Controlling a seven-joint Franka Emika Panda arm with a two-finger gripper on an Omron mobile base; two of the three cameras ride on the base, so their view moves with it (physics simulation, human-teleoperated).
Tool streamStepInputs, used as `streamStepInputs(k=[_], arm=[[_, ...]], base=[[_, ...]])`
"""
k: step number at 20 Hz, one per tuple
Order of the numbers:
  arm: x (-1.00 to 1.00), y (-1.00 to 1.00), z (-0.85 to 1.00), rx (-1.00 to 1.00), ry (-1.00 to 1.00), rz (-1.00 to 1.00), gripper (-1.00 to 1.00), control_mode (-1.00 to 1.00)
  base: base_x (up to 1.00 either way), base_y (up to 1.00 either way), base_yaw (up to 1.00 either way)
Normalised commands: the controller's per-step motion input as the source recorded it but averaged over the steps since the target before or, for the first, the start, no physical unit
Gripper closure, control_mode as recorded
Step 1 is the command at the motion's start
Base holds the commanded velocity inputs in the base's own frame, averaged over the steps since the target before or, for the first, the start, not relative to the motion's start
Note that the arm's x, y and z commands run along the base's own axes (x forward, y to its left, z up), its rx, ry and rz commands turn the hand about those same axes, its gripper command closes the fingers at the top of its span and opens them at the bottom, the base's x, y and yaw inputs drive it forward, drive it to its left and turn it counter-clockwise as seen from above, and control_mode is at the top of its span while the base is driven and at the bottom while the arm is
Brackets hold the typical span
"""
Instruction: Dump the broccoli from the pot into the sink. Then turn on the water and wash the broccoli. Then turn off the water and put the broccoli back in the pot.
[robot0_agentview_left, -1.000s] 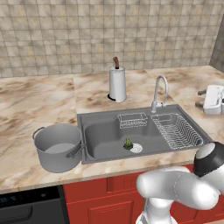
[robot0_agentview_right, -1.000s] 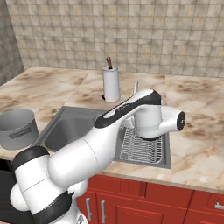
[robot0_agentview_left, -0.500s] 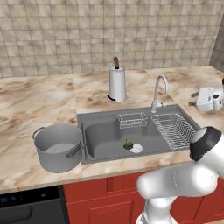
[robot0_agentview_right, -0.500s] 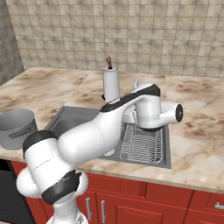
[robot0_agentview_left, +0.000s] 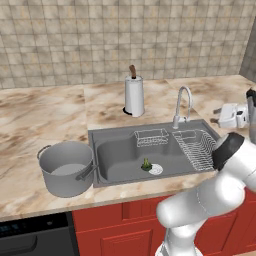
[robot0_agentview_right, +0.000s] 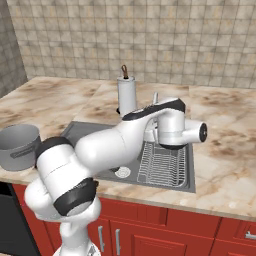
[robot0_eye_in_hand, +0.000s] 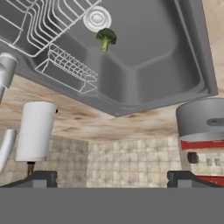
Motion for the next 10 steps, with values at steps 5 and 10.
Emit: streamStepInputs(k=[5,10], arm=[[0.31,-0.04,-0.23,0.02,0.00,0.00,-1.00,-1.00],[0.30,-0.13,-0.18,0.05,0.00,0.00,-1.00,-1.00]], base=[[0.00,0.00,0.00],[0.00,0.00,0.00]])
